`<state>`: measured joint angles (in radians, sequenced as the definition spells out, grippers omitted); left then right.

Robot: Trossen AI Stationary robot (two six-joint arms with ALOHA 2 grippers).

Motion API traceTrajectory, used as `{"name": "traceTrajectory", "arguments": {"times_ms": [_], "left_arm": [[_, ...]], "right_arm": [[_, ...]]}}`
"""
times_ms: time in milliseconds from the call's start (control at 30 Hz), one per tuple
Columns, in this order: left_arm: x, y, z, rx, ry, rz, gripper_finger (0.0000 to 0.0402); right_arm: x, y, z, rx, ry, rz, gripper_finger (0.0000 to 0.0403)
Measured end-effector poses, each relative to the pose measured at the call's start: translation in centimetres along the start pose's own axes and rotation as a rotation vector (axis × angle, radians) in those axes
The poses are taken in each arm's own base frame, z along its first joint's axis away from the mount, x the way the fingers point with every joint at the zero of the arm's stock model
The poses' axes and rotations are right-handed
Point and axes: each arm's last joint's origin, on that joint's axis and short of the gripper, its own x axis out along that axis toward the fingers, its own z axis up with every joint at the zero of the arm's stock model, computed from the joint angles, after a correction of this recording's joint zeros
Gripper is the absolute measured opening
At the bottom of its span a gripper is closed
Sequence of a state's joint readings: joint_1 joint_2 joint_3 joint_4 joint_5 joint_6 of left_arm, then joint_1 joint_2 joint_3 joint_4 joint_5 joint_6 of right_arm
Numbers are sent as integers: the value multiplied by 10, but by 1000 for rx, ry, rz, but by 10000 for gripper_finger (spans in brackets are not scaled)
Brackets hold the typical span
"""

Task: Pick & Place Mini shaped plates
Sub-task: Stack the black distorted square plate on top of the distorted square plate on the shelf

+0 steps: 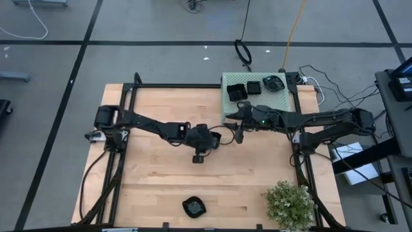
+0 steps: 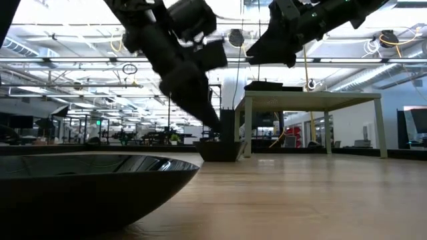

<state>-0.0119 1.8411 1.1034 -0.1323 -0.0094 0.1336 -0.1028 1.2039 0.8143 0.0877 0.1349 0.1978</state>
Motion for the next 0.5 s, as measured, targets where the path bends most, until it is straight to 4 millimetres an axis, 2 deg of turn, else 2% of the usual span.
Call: {"name": "traceTrajectory", "arguments": {"times_ms": [100, 233, 367, 500], "left_arm": [[-12, -6, 7, 22, -32, -15, 116], [-26, -9, 6, 92, 21, 94, 162], [-56, -6, 12, 106, 26, 238, 193], [-90, -3, 16, 16, -8, 301, 206]], "right_arm": [[0, 0, 0, -1, 0, -23, 164], [0, -2, -1, -3, 3, -67, 164], [4, -5, -8, 77, 41, -155, 164], [17, -6, -22, 241, 106, -199, 164]]}}
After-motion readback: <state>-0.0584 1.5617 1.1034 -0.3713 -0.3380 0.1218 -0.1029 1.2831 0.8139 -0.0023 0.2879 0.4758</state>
